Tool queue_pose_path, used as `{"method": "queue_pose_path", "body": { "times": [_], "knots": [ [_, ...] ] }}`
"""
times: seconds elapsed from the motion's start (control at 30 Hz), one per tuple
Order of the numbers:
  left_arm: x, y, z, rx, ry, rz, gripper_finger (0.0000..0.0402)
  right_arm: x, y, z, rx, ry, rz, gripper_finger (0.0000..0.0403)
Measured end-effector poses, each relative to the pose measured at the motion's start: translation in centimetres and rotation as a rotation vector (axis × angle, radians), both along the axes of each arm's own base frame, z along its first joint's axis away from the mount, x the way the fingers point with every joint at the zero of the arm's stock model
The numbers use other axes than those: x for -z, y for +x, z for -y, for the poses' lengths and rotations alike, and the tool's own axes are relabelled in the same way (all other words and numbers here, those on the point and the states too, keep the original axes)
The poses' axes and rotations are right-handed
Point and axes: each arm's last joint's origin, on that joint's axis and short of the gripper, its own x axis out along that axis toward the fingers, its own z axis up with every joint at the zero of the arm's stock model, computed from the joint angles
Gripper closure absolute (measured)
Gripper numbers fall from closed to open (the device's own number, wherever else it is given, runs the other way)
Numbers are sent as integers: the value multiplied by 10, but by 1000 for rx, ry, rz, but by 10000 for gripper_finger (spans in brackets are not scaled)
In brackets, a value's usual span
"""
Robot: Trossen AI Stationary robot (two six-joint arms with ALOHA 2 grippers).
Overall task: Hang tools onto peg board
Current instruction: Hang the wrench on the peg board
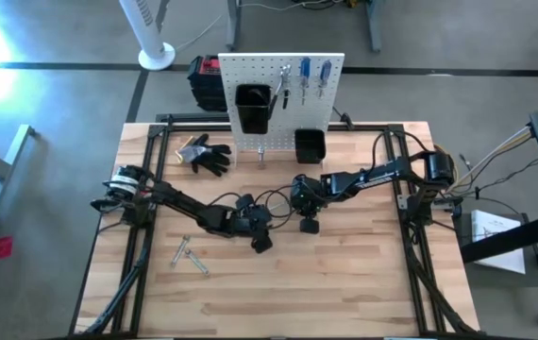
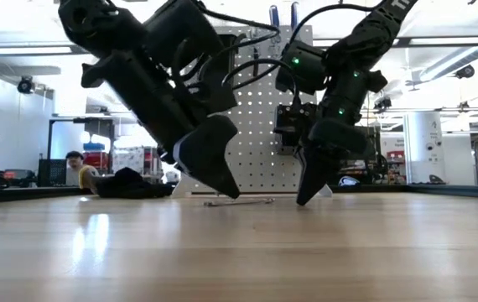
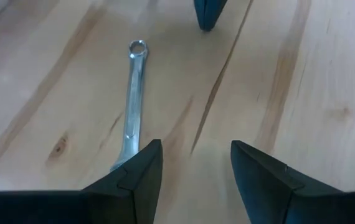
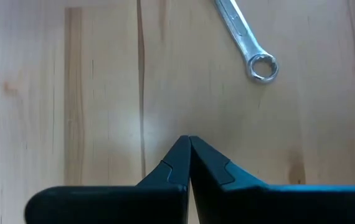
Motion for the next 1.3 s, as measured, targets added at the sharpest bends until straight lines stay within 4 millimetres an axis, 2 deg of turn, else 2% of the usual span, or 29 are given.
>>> {"method": "queue_pose_path", "body": {
  "times": [0.13,0.4,0.63,0.87,1.1,1.3],
  "knots": [
    [-5,4,0,0,34,-12,223,0,0,1,-5,-3,2,403],
    [-3,-1,-4,-13,71,-70,223,0,0,1,-5,-4,6,392],
    [-22,-13,-13,-3,92,-103,240,0,1,1,4,-2,7,364],
    [-3,-15,-39,36,-14,-32,246,0,1,1,35,14,7,333],
    [12,-12,-47,65,-29,-60,246,0,0,-1,49,27,2,316],
    [28,-9,-46,60,-90,-77,246,1,0,-1,64,36,0,323]
  ]
}}
